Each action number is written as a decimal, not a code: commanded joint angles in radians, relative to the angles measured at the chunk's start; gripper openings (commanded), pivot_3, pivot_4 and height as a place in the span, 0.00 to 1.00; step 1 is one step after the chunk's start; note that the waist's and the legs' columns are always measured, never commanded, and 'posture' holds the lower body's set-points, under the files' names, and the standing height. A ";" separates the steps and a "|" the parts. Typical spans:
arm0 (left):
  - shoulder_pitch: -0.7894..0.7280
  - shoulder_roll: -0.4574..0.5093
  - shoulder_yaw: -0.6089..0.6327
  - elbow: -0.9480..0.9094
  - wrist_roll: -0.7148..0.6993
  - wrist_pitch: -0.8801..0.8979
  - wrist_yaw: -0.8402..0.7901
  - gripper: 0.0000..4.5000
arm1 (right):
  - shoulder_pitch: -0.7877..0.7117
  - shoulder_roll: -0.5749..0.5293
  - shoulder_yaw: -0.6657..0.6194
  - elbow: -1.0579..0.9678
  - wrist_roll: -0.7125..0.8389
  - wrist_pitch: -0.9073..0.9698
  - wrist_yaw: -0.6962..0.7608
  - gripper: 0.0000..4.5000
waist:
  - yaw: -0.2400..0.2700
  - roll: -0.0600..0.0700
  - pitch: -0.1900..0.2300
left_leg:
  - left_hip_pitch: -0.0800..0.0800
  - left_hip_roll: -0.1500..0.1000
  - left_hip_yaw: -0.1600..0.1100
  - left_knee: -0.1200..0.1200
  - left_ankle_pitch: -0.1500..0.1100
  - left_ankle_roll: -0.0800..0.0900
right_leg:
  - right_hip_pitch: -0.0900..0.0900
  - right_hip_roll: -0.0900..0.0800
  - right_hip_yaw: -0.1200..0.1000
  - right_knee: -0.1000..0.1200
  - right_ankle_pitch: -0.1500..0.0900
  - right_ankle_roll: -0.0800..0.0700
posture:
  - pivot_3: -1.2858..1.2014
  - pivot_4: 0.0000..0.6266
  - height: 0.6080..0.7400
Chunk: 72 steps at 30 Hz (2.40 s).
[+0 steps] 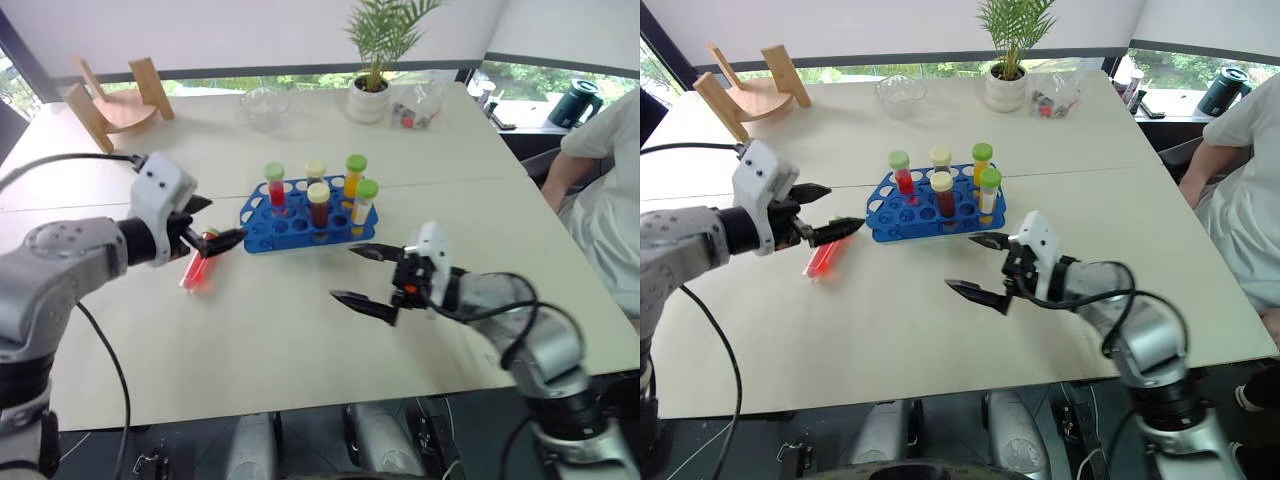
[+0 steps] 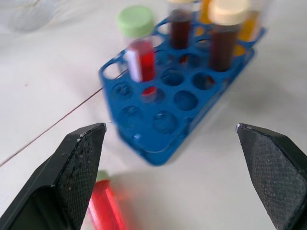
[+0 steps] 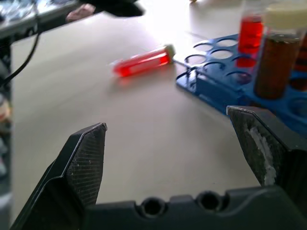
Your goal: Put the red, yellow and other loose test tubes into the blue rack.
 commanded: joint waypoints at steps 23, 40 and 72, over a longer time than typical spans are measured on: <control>-0.160 -0.244 -0.089 0.377 0.231 0.338 0.300 0.39 | -0.274 -0.200 -0.099 0.021 0.096 0.048 0.248 1.00 | 0.026 -0.003 -0.001 | -0.001 -0.001 -0.001 -0.001 0.000 0.000 | -0.001 -0.001 -0.001 0.000 0.000 0.000 | 0.52 0.24 1.00; -0.024 -0.483 0.146 0.087 0.080 -0.471 -0.063 0.18 | -0.094 -0.115 -0.164 -0.087 0.119 0.077 0.022 1.00 | 0.046 -0.001 -0.002 | -0.001 0.000 0.001 -0.002 0.000 -0.001 | -0.001 -0.003 -0.001 -0.001 0.000 0.000 | 0.52 0.24 1.00; -0.048 -0.749 -0.043 0.962 0.331 -1.554 -0.320 0.18 | -0.004 -0.036 -0.164 -0.256 0.170 0.119 -0.259 1.00 | 0.045 -0.002 -0.002 | 0.000 -0.001 -0.001 0.005 -0.001 0.002 | 0.006 0.000 -0.001 -0.003 0.001 0.001 | 0.52 0.24 1.00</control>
